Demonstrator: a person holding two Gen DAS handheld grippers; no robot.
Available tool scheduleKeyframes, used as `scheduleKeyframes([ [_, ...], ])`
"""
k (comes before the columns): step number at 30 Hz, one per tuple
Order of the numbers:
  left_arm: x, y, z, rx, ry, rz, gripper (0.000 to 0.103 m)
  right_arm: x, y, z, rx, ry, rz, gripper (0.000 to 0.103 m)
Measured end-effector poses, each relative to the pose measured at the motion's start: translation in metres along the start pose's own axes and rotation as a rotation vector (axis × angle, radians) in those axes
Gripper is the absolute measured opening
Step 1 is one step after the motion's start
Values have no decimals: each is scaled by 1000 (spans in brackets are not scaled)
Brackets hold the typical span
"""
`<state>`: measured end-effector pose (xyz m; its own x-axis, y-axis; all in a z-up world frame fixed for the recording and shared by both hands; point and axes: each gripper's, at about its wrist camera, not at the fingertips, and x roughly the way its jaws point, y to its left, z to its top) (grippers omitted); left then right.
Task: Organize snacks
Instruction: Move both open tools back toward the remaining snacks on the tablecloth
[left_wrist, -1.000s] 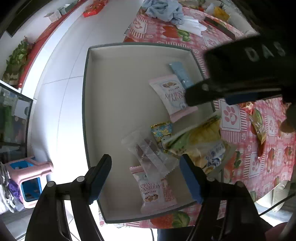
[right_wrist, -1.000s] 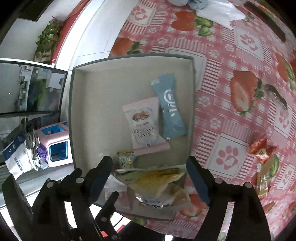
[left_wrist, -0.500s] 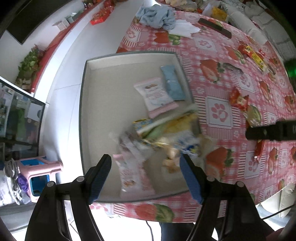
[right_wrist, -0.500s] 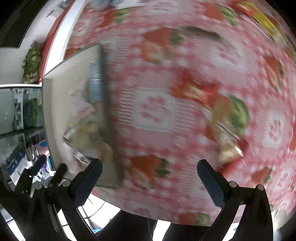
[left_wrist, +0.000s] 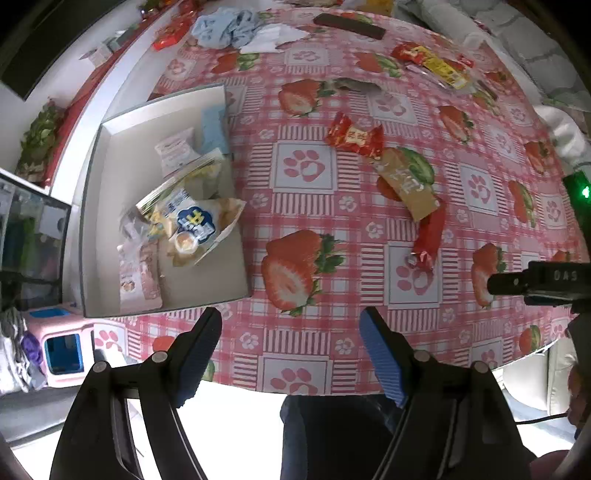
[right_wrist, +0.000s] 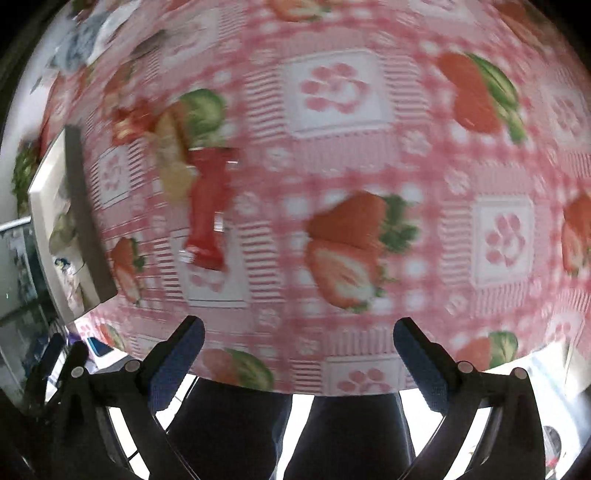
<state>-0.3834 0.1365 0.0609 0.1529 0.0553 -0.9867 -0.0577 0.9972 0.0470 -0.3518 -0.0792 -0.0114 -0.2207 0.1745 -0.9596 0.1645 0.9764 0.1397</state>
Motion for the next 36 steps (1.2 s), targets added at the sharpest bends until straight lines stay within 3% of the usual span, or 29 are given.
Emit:
scheduleKeyframes([
  [7, 24, 9, -2, 50, 56, -71, 80, 18, 2, -23, 87, 6, -28, 103],
  [10, 11, 18, -3, 83, 10, -97, 80, 28, 12, -24, 126, 52, 8, 103],
  [18, 11, 20, -2, 106, 30, -60, 80, 26, 43, -26, 23, 23, -14, 103],
  [22, 6, 0, -2, 139, 15, 2, 80, 19, 28, -37, 2, -36, 27, 103],
  [25, -4, -13, -6, 104, 14, 63, 80, 9, 15, -48, -16, -55, 29, 103],
  [28, -16, -31, -12, 94, -27, 59, 81, -7, 3, -59, -40, -108, 24, 103],
  [30, -16, -43, -13, 132, -26, 68, 81, -12, -5, -62, -23, -144, -16, 103],
  [36, -6, -66, 0, 243, -64, 14, 81, -12, -32, -56, 76, -172, -1, 103],
])
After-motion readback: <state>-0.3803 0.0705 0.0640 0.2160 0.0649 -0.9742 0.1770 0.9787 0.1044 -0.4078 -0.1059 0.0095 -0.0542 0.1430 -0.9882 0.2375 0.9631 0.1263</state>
